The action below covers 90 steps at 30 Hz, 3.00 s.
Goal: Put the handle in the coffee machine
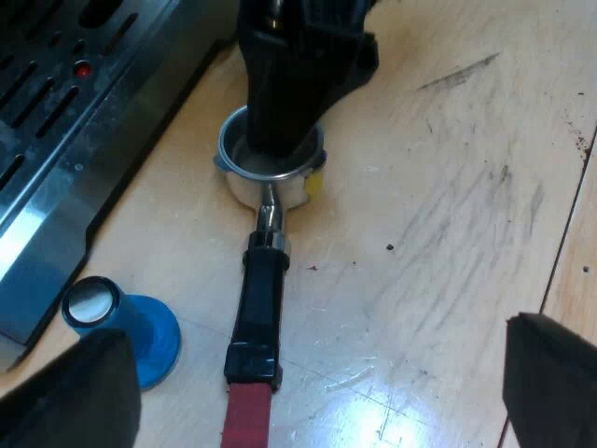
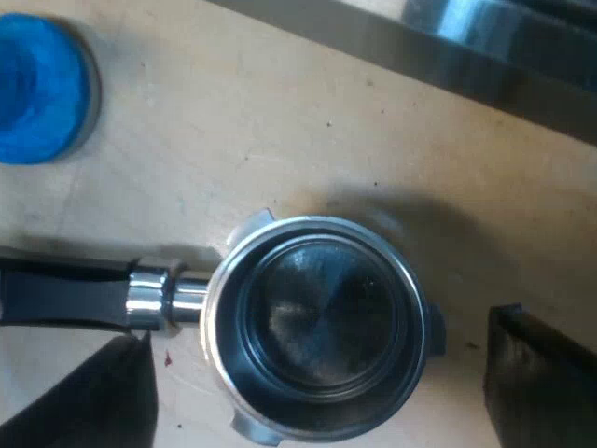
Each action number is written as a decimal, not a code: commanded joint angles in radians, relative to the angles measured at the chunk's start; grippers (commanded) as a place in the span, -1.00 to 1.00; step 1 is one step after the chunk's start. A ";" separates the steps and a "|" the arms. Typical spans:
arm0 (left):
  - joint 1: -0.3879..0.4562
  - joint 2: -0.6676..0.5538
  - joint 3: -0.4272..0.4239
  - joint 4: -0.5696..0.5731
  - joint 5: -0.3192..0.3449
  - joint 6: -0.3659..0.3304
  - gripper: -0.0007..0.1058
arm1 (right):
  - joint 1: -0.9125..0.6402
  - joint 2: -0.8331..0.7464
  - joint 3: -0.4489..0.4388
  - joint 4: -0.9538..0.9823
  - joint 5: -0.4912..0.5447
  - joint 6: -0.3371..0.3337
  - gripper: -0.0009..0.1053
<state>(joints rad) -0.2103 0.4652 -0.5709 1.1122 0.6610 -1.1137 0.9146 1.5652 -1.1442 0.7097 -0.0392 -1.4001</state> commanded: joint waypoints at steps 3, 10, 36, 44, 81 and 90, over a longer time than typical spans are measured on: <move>-0.001 -0.002 -0.002 -0.016 -0.006 -0.006 0.52 | -0.004 0.034 -0.008 -0.023 -0.018 -0.010 0.38; -0.001 -0.002 -0.002 -0.016 -0.006 -0.006 0.52 | -0.004 0.086 -0.008 -0.054 -0.018 0.012 0.38; -0.001 -0.002 -0.002 -0.017 -0.006 -0.006 0.52 | -0.004 0.145 -0.008 -0.059 -0.019 0.012 0.31; -0.001 -0.002 -0.002 -0.017 -0.006 -0.006 0.52 | -0.004 0.145 -0.008 -0.059 -0.019 0.007 -0.91; -0.002 -0.002 0.033 0.045 0.010 0.085 0.52 | -0.004 -0.145 -0.008 0.160 0.039 0.009 -0.98; -0.005 -0.002 0.033 0.032 0.033 0.258 0.52 | -0.004 -0.217 -0.008 0.202 0.039 0.009 -0.98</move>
<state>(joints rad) -0.2103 0.4652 -0.5359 1.1529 0.6719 -0.8801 0.9136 1.3732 -1.1416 0.9110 0.0061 -1.3821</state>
